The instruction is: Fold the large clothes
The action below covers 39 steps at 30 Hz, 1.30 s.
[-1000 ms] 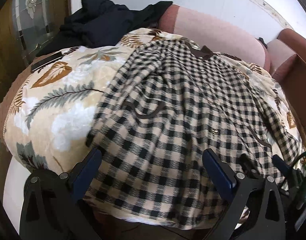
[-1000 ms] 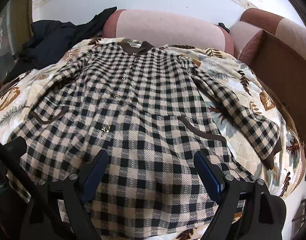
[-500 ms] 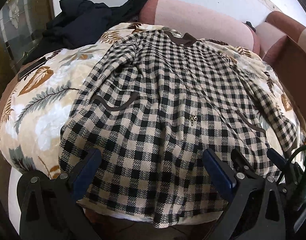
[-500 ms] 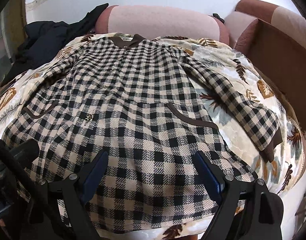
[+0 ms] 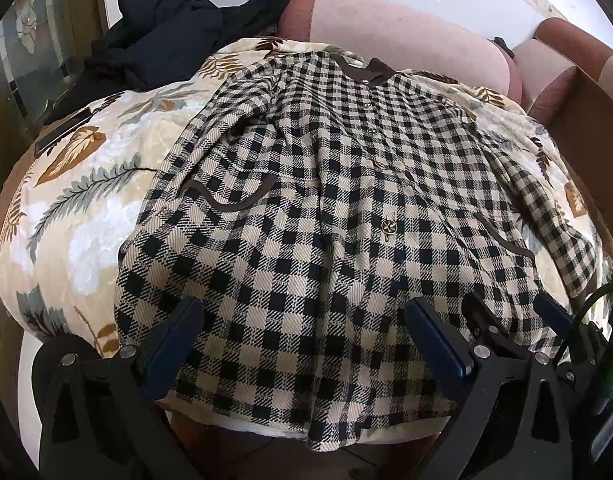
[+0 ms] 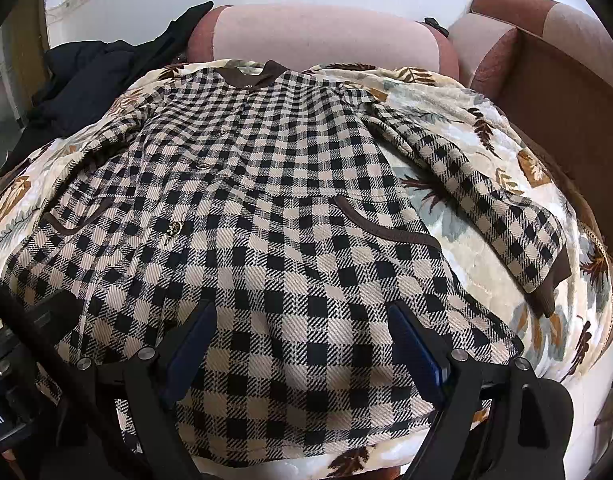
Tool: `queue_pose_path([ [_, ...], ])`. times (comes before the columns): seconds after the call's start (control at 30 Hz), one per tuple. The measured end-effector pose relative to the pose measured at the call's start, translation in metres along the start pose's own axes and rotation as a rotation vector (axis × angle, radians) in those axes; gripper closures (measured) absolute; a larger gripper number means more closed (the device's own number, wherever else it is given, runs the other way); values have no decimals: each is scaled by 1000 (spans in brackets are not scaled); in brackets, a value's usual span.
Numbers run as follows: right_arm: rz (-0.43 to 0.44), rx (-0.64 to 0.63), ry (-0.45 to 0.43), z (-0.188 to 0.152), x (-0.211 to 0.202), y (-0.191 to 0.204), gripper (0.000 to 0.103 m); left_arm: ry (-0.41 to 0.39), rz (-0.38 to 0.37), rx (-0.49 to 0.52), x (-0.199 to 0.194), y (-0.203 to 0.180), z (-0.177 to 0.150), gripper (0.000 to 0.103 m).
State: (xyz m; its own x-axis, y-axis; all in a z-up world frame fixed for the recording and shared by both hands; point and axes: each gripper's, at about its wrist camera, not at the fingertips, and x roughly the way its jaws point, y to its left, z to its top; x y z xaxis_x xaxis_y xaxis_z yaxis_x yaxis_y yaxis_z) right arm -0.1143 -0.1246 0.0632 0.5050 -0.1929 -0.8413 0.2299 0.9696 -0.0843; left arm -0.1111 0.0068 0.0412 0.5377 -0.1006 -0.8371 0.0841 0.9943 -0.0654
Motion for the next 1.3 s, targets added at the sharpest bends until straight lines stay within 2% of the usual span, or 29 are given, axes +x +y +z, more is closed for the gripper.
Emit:
queue_pose_path([
  [1.3, 9, -20, 41, -6, 10, 5, 12, 49, -4, -23, 13, 1, -7, 2],
])
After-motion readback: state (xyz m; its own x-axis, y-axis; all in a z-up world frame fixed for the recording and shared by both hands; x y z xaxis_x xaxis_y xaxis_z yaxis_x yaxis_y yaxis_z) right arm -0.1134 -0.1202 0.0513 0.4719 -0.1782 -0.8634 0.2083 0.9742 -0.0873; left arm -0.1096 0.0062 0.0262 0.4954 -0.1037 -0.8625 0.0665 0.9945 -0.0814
